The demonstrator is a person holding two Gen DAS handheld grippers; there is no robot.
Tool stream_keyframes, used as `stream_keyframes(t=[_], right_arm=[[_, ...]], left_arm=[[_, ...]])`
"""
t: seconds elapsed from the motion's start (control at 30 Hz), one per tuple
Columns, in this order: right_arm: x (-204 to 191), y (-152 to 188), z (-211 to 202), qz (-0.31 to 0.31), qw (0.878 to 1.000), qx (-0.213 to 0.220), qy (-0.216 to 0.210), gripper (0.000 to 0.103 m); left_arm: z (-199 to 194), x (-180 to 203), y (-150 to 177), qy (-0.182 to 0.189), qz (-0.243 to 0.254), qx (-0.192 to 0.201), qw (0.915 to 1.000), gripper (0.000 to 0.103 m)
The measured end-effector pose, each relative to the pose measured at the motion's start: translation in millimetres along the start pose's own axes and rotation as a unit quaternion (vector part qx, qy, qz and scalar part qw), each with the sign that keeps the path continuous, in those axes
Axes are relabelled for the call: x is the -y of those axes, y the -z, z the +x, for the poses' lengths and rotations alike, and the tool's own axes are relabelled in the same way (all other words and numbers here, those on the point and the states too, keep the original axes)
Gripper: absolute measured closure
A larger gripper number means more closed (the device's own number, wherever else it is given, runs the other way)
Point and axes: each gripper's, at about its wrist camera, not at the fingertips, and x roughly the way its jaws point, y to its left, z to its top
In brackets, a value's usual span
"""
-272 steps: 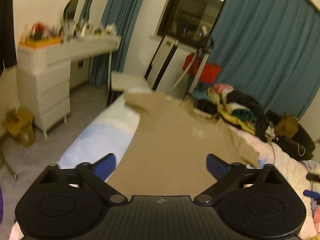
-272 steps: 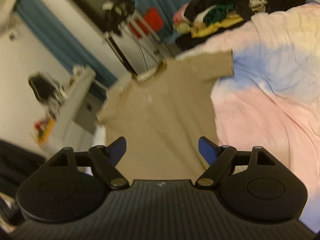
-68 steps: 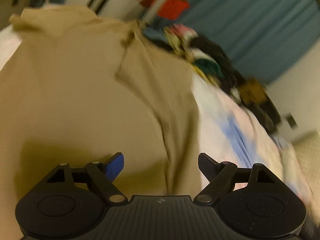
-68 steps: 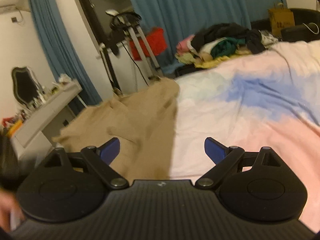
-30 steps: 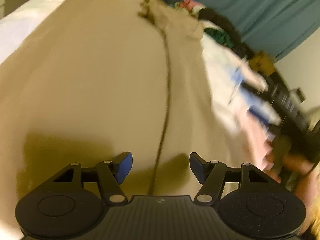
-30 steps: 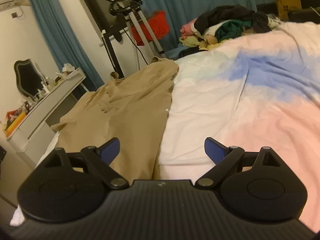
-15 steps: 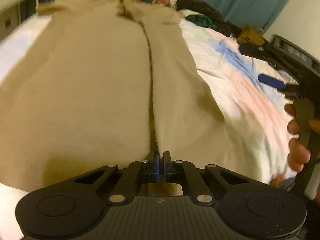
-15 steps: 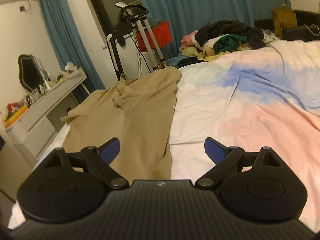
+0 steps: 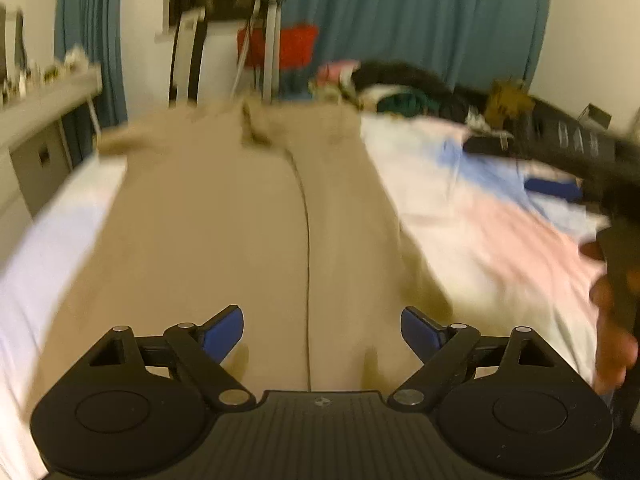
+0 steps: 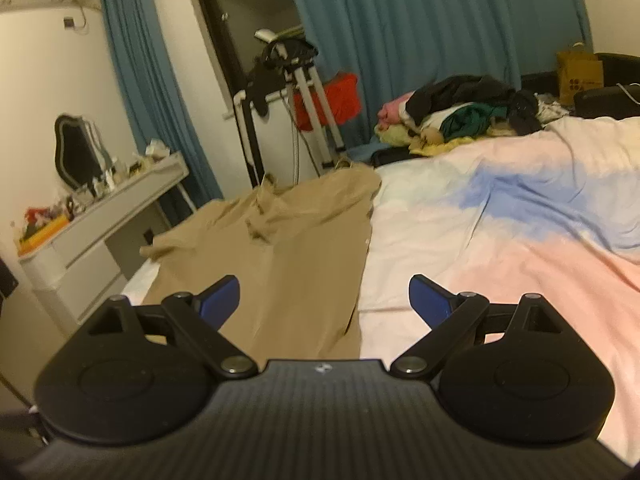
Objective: Fold clothes
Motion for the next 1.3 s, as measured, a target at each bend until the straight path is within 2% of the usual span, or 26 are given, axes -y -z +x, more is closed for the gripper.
stream_keyframes(t=[0.1, 0.13, 0.2, 0.3, 0.37, 0.53, 0.63, 0.77, 0.9, 0.97, 1.07, 1.17, 1.3], right_arm=[[5.5, -3.9, -7.2, 0.015, 0.999, 0.026, 0.015, 0.01], [7.8, -4.5, -9.4, 0.02, 0.999, 0.036, 0.023, 0.01], [13.4, -4.6, -10.4, 0.025, 0.998, 0.051, 0.039, 0.01], [21.1, -3.2, -7.8, 0.027, 0.996, 0.061, 0.056, 0.01], [20.4, 1.2, -1.8, 0.015, 0.997, 0.056, 0.052, 0.01], [-14.7, -5.5, 41.7, -0.067, 0.997, 0.026, 0.018, 0.01], [-55.1, -17.7, 87.3, -0.118, 0.993, 0.0, -0.023, 0.011], [-126.5, -25.1, 173.1, -0.177, 0.978, -0.052, -0.093, 0.011], [-212.1, -20.9, 267.2, -0.234, 0.957, -0.093, -0.145, 0.011], [-252.3, -21.6, 313.0, -0.241, 0.95, -0.113, -0.161, 0.011], [-303.8, -20.4, 362.5, -0.246, 0.946, -0.119, -0.173, 0.011], [-351.7, -19.8, 408.8, -0.243, 0.944, -0.122, -0.186, 0.011], [-389.0, -0.6, 456.4, -0.271, 0.939, -0.138, -0.159, 0.011]], left_arm=[[-4.7, -5.6, -29.8, 0.012, -0.013, 0.047, 0.9987, 0.0], [-3.4, -8.0, -38.8, 0.019, -0.02, 0.06, 0.9978, 0.001], [9.3, -10.5, -55.8, 0.033, -0.025, 0.066, 0.9969, 0.0], [19.6, -19.4, -65.3, 0.035, -0.021, 0.066, 0.997, 0.0], [22.7, -29.1, -62.7, 0.037, -0.024, 0.069, 0.9967, 0.001], [11.7, -66.1, -57.5, 0.032, -0.018, 0.073, 0.9966, 0.001], [4.2, -93.0, -53.9, 0.025, -0.025, 0.086, 0.9957, 0.001], [5.0, -134.2, -51.7, 0.011, -0.065, 0.108, 0.992, 0.0], [21.9, -182.2, -45.8, -0.025, -0.136, 0.109, 0.9844, 0.0], [32.1, -202.4, -41.9, -0.038, -0.17, 0.105, 0.979, 0.0], [45.2, -227.7, -37.5, -0.058, -0.213, 0.095, 0.9708, 0.001], [53.2, -242.8, -33.6, -0.08, -0.23, 0.095, 0.9653, 0.001], [66.8, -252.1, -27.3, -0.126, -0.233, 0.084, 0.9605, 0.001]])
